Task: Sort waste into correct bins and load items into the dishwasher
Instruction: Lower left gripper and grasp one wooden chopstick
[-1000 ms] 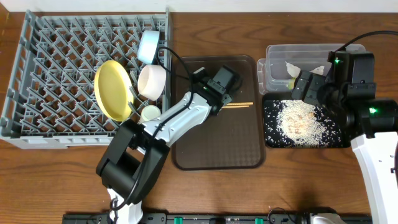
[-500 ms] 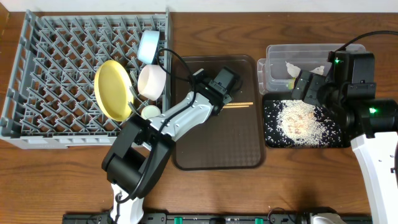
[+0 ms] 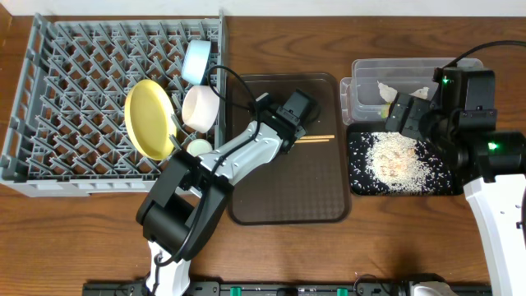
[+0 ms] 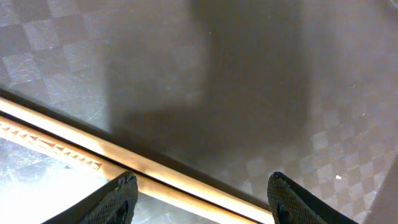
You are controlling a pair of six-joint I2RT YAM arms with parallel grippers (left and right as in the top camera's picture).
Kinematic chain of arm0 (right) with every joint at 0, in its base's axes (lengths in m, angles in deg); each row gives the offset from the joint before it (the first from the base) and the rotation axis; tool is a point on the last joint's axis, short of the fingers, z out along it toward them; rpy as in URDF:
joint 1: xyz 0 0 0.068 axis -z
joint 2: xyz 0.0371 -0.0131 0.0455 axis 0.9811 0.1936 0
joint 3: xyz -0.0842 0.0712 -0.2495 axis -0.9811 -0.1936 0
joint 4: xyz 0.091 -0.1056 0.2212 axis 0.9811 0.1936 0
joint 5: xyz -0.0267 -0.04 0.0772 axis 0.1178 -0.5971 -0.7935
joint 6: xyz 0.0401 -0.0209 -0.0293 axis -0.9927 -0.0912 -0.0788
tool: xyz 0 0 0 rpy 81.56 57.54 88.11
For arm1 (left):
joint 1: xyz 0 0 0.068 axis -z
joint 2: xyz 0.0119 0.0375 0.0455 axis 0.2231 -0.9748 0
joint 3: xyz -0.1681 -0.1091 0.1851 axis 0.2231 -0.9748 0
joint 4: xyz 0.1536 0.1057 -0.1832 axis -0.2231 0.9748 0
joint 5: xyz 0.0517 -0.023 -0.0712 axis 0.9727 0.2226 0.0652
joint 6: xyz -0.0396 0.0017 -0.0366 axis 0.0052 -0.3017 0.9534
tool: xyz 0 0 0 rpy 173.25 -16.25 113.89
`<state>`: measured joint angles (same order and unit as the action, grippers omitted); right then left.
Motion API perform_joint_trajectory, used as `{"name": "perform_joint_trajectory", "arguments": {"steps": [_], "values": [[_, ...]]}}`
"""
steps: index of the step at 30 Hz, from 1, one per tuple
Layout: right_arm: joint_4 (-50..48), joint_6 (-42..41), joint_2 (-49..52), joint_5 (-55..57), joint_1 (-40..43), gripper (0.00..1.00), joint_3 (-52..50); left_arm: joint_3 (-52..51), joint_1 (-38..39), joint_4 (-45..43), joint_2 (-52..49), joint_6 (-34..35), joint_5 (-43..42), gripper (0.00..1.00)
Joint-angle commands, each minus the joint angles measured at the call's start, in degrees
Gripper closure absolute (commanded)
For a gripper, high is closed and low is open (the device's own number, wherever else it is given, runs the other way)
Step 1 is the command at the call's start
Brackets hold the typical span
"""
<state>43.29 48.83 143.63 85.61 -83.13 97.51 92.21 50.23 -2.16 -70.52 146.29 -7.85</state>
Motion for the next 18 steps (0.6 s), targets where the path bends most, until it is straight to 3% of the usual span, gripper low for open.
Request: {"name": "perform_joint_trajectory", "arguments": {"steps": [1, 18], "values": [[0.11, -0.57, 0.07, 0.57, 0.59, 0.01, 0.24, 0.00, 0.20, 0.81, -1.05, 0.61, 0.20, 0.31], [0.09, -0.57, 0.07, 0.59, 0.59, 0.01, 0.24, -0.02, 0.20, -1.18, -6.80, 5.97, 0.07, 0.32]]}}
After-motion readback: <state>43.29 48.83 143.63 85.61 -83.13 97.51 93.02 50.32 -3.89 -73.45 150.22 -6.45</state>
